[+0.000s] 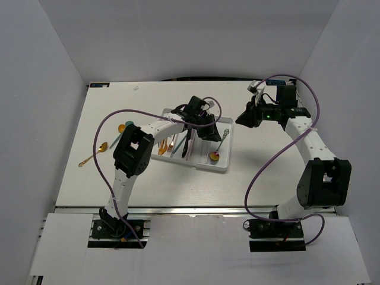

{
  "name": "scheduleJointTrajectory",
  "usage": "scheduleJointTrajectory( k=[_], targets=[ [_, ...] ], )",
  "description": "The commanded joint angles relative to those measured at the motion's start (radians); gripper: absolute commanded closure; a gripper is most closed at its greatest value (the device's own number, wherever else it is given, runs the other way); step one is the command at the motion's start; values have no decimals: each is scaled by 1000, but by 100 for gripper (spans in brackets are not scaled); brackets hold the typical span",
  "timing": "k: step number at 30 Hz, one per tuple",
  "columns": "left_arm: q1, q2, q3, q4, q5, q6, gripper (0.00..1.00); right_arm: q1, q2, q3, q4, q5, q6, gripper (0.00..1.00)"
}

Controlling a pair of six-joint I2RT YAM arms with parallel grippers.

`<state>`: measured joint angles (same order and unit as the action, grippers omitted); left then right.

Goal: Sort the eating utensils into containers

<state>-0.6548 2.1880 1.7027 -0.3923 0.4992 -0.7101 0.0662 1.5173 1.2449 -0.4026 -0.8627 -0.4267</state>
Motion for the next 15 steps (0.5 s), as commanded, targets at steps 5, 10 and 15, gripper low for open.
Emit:
scheduleJointTrajectory(
  k=[5, 10, 15],
  targets=[
    [82, -242, -44, -85, -106, 93, 76, -6, -37, -15, -1, -7, -24, 68],
    [315, -499, -375, -82, -137, 103, 79, -6, -40, -27, 18, -18, -11, 68],
    [529, -669, -574, -137, -143, 168, 78, -6, -26, -22, 24, -25, -12, 68]
  ],
)
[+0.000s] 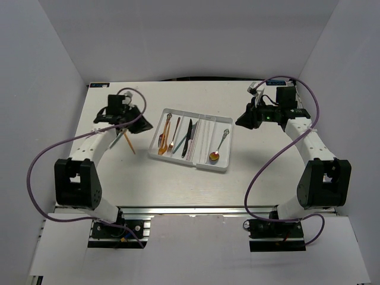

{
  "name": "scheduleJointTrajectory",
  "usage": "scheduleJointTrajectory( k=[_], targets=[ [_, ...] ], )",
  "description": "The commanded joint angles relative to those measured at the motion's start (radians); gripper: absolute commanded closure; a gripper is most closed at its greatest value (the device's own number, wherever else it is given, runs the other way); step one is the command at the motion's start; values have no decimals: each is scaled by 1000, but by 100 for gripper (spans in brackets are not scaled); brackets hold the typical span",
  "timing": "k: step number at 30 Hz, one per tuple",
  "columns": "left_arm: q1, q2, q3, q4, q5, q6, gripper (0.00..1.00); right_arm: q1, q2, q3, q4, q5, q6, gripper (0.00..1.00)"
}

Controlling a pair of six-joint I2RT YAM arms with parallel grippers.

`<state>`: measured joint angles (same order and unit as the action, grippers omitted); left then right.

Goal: Sort the eating utensils into containers

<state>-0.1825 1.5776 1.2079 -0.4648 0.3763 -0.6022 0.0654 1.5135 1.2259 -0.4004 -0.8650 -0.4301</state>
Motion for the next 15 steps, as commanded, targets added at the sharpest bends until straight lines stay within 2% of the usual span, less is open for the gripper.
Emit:
scheduleJointTrajectory(
  k=[1, 7, 15],
  targets=[
    [107, -65, -111, -72, -33, 68, 76, -6, -18, -2, 18, -25, -9, 68],
    [227, -2, -122, -110, -144, 149, 69, -4, -9, 4, 9, -31, -13, 68],
    [239, 153, -1, -129, -277, 185, 63, -6, -9, 7, -25, -25, -36, 68]
  ],
)
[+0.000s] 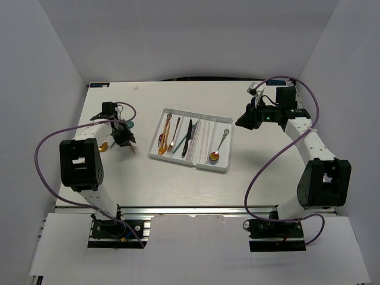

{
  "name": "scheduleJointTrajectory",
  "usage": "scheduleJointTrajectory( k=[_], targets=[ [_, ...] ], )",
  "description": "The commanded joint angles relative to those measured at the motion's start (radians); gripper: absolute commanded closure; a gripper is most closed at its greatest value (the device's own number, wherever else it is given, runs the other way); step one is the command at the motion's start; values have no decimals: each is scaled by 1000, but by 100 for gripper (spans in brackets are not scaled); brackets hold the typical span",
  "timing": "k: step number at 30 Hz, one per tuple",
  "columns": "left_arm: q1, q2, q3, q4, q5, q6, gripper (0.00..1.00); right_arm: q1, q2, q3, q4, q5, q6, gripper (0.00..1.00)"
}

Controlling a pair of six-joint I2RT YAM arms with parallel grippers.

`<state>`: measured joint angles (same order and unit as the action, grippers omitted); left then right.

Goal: Sort the eating utensils into containers

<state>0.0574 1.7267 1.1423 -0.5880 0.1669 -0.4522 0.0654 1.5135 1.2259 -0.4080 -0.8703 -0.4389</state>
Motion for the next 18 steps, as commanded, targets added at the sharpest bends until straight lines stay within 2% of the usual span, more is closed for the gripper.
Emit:
scheduleJointTrajectory(
  k=[1, 5, 18],
  targets=[
    [-1, 29, 74, -4, -81, 41, 62, -6, -10, 7, -20, -16, -32, 68],
    [-1, 85, 114, -6, -118, 56, 58, -6, -10, 9, -35, -15, -43, 68],
    [-1, 235, 234, -9, -213, 113, 57, -4, 19, 50, -71, -9, -60, 68]
  ],
)
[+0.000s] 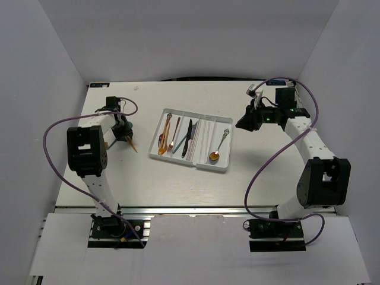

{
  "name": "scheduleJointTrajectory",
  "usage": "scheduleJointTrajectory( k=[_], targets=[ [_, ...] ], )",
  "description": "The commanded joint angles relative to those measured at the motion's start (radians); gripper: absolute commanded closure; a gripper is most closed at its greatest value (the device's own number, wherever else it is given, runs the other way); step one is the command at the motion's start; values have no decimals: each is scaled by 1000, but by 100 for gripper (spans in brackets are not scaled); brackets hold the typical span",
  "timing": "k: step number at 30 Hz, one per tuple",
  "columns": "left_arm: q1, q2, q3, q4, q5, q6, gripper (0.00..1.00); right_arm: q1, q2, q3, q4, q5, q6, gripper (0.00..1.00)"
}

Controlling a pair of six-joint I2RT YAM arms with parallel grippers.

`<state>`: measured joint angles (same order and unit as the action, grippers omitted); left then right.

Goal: Sort the eating utensils into containers

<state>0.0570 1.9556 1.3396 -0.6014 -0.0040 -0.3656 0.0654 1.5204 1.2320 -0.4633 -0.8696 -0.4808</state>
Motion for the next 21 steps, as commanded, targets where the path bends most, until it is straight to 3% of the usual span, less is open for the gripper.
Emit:
scheduleJointTrajectory(
  k=[1, 13, 16, 21],
  targets=[
    [1, 9, 47, 5, -45, 28, 58, -6, 14, 47, -17, -9, -18, 68],
    [0, 25, 13, 12, -64, 47, 74, -6, 17, 54, -17, -3, -18, 68],
    [0, 2, -13, 18, -31, 45, 86, -6, 15, 55, -17, -3, -18, 68],
    [1, -73, -43, 40, 117, 25, 94, -6, 14, 58, -15, -6, -16, 68]
  ],
)
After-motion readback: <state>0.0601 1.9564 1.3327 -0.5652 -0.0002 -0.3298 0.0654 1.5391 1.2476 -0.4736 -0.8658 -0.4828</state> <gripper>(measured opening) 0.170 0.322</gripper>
